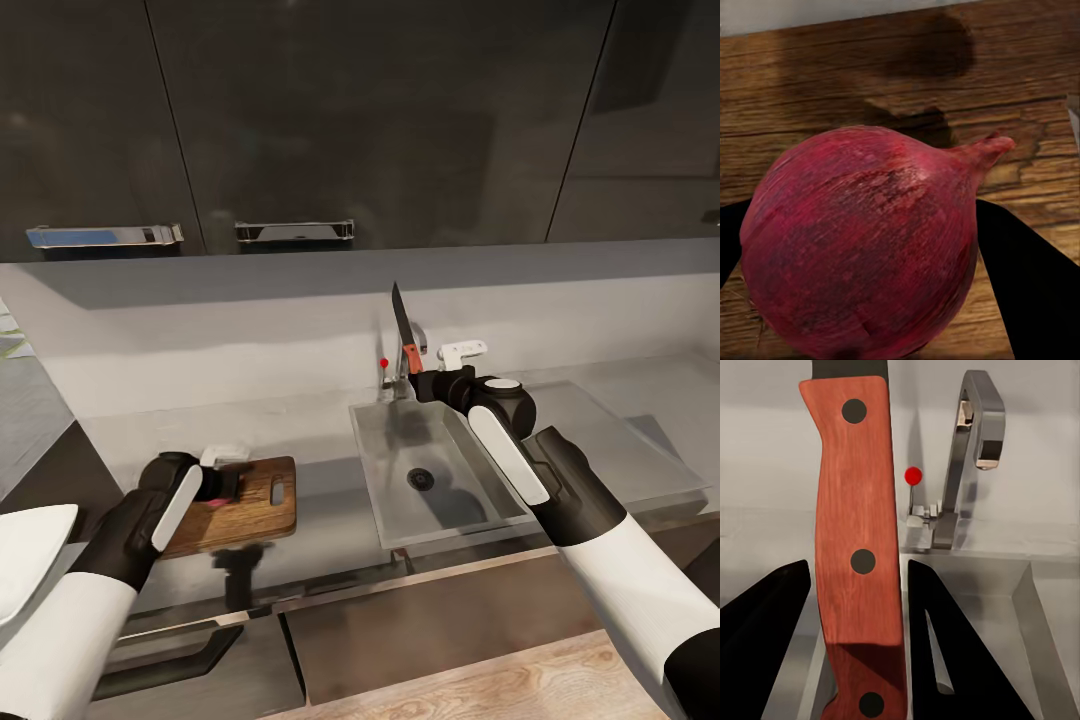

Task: In the kitchen, take the Vidalia onion out of the sink, dice it on the chopping board with the paring knife, put the diced onion into the bowl on the countertop, then place both the paring knife and the chopping board into the sink.

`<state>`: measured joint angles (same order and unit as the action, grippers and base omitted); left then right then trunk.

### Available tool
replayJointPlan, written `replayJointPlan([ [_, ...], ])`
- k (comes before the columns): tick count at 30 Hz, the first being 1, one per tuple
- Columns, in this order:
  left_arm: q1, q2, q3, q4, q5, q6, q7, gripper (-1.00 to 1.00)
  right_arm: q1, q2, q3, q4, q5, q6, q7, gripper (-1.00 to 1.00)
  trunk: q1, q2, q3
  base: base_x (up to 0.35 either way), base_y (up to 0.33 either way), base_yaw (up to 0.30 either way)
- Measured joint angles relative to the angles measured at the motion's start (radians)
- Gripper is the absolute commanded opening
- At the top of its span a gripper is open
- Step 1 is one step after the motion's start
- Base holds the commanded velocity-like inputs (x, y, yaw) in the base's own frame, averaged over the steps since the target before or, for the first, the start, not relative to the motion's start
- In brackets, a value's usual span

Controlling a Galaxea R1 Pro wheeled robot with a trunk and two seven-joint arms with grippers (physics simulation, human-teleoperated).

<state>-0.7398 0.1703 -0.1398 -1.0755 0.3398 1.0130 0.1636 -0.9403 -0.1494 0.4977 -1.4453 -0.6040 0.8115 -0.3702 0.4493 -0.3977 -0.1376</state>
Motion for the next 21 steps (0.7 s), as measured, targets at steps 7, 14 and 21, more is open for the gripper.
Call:
replayJointPlan([
  [7, 0.000, 0.001, 0.003, 0.000, 0.001, -0.005, 0.000, -1.00, 0.000, 0.000, 0.000, 0.000, 0.000, 0.000, 0.000, -1.00, 0.000, 0.000, 0.000, 0.000, 0.000, 0.000],
  [14, 0.000, 0.001, 0.003, -0.042, 0.001, -0.006, 0.000, -1.00, 0.000, 0.000, 0.000, 0.000, 0.000, 0.000, 0.000, -1.00, 0.000, 0.000, 0.000, 0.000, 0.000, 0.000],
  [21, 0.000, 0.002, 0.003, -0.048, 0.001, -0.007, 0.000, -1.00, 0.000, 0.000, 0.000, 0.000, 0.000, -0.001, 0.000, -1.00, 0.000, 0.000, 0.000, 0.000, 0.000, 0.000],
])
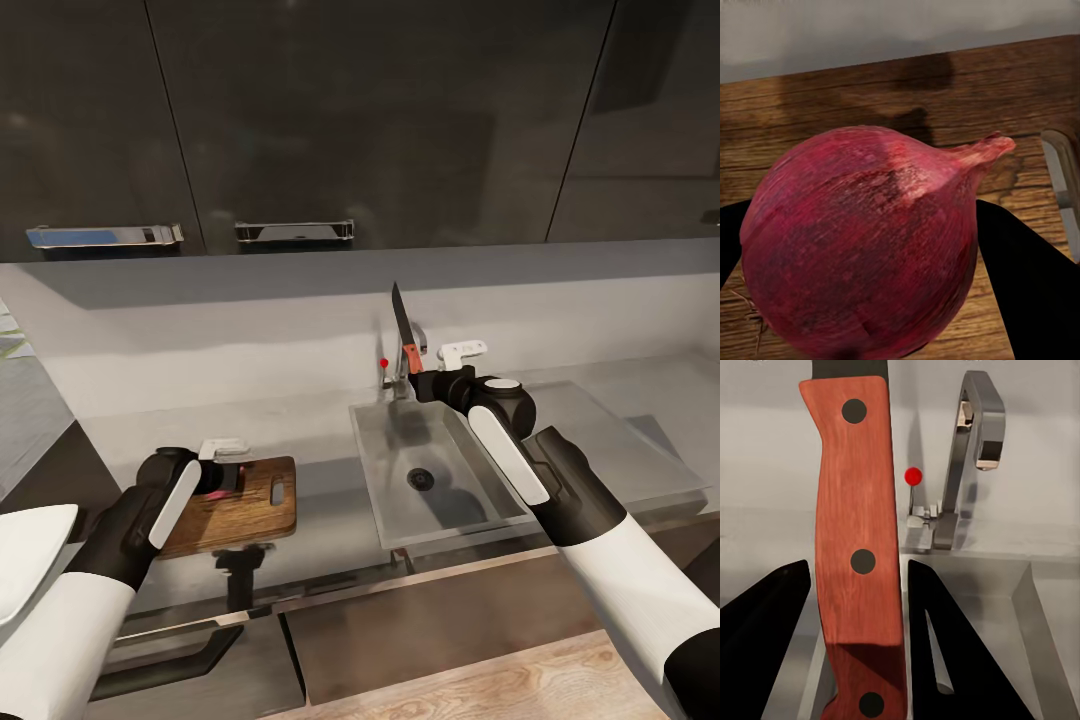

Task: In the kitchen, take the Vidalia onion out of the sink, dice it on the chopping board with the paring knife, put the diced onion into the bowl on the countertop, then place both the paring knife and the chopping board into the sink.

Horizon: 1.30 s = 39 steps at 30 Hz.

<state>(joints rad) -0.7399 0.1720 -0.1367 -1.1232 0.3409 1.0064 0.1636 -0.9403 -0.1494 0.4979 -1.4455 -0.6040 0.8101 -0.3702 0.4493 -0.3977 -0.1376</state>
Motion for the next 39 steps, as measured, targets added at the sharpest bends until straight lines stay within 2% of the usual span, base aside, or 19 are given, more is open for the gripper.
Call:
replayJointPlan([
  [22, 0.000, 0.000, 0.001, 0.011, 0.000, 0.000, 0.000, -1.00, 0.000, 0.000, 0.001, 0.000, 0.000, 0.000, 0.000, -1.00, 0.000, 0.000, -0.007, 0.000, 0.000, 0.000],
  [39, 0.000, -0.001, 0.002, 0.055, 0.000, -0.002, 0.000, -1.00, 0.000, 0.000, 0.001, 0.000, 0.000, 0.000, 0.000, -1.00, 0.000, 0.000, -0.019, 0.000, 0.000, 0.000],
])
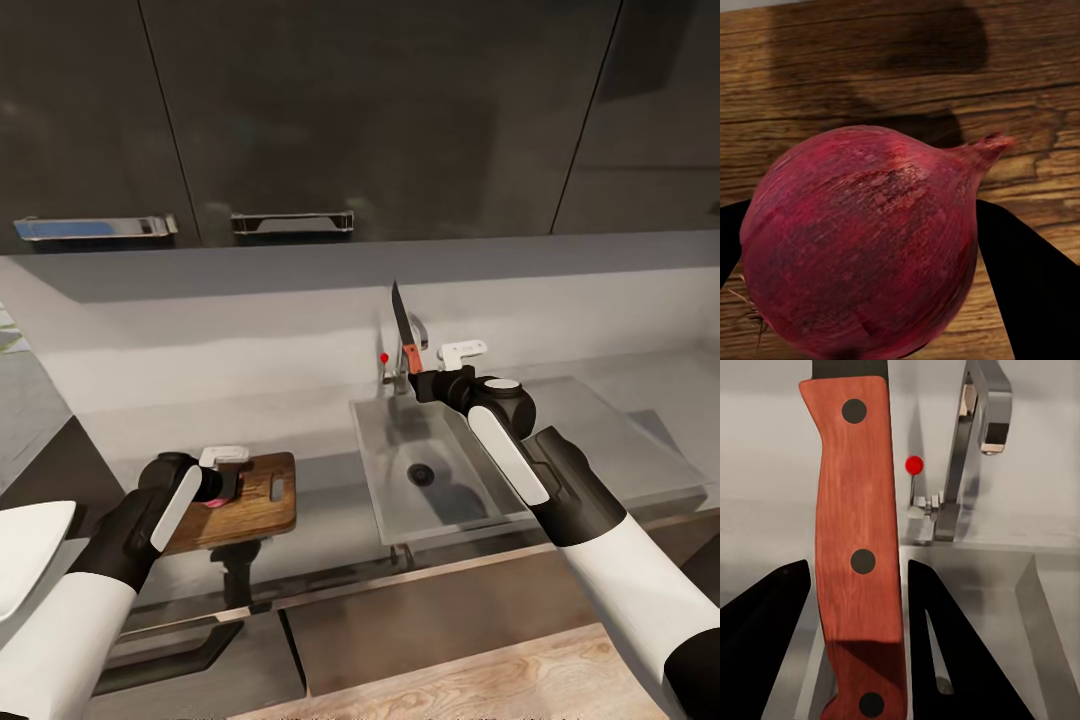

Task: In the kitchen, take the Vidalia onion out of the sink, dice it on the chopping board with the paring knife, put the diced onion into the bowl on the countertop, then place both the paring knife and the chopping board into the sink.

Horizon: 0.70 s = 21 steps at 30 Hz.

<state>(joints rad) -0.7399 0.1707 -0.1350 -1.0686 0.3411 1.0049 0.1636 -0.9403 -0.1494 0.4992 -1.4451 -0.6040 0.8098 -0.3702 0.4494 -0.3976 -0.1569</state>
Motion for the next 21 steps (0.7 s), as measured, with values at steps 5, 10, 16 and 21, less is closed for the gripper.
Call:
replayJointPlan([
  [5, 0.000, 0.000, 0.000, 0.000, 0.000, 0.000, 0.000, -1.00, 0.000, 0.000, 0.000, 0.000, 0.000, 0.000, 0.000, -1.00, 0.000, 0.000, -0.005, 0.000, 0.000, 0.000],
  [10, 0.000, 0.000, 0.000, 0.000, -0.001, 0.000, 0.000, -1.00, 0.000, 0.000, 0.000, 0.000, 0.000, 0.000, 0.000, -1.00, 0.000, 0.000, -0.005, 0.000, 0.000, 0.000],
  [16, 0.000, 0.000, 0.000, 0.000, -0.001, 0.000, 0.000, -1.00, 0.000, 0.000, 0.000, 0.000, 0.000, 0.000, 0.000, -1.00, 0.000, 0.000, -0.006, 0.000, 0.000, 0.000],
  [21, 0.000, 0.000, 0.000, 0.000, -0.001, 0.000, 0.000, -1.00, 0.000, 0.000, 0.000, 0.000, 0.000, 0.000, 0.000, -1.00, 0.000, 0.000, -0.006, 0.000, 0.000, 0.000],
])
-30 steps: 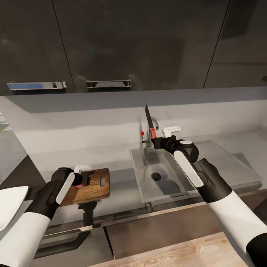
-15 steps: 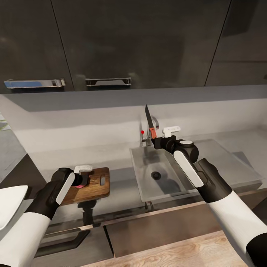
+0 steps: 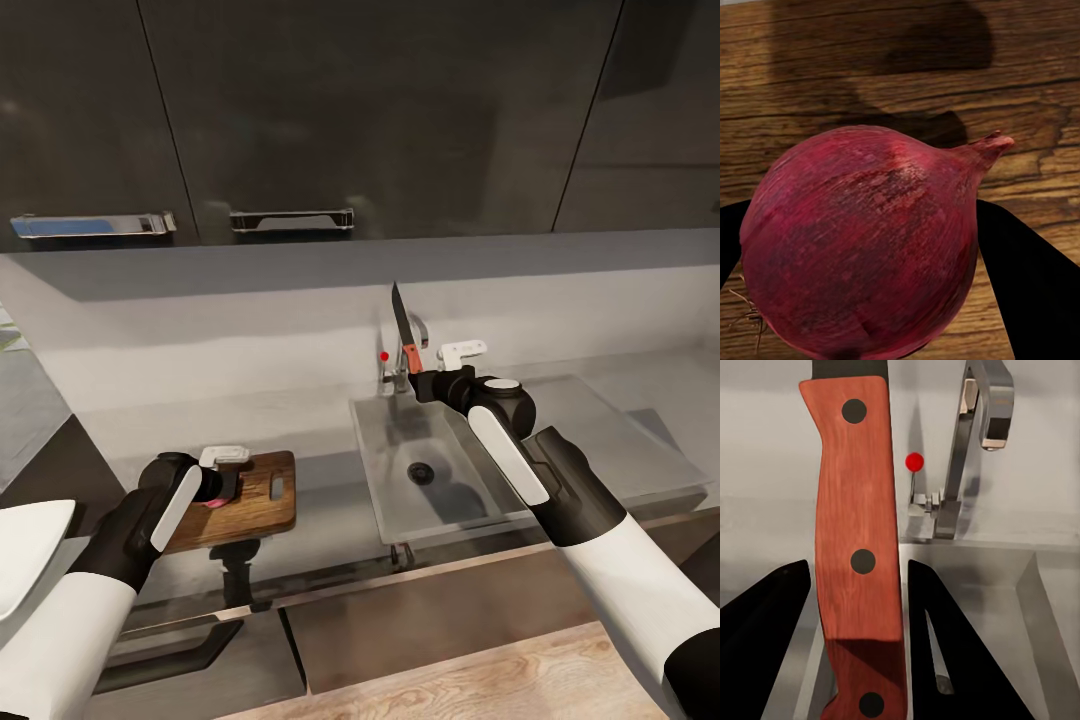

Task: In the kitchen, take the Vidalia onion out of the sink, dice it on the chopping board with the paring knife, put the diced onion into the bowl on the countertop, then place both the paring knife and the chopping board into the sink.

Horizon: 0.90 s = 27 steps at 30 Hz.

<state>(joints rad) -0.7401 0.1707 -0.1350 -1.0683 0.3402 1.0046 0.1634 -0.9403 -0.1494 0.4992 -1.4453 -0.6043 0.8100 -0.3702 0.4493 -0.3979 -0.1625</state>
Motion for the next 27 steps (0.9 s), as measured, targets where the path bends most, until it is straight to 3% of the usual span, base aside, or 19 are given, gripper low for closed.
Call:
replayJointPlan([
  [27, 0.000, 0.000, 0.000, -0.010, -0.005, 0.001, -0.001, -1.00, 0.000, 0.000, 0.000, 0.000, 0.000, 0.000, 0.000, -1.00, 0.000, -0.001, -0.007, 0.000, 0.000, 0.000],
])
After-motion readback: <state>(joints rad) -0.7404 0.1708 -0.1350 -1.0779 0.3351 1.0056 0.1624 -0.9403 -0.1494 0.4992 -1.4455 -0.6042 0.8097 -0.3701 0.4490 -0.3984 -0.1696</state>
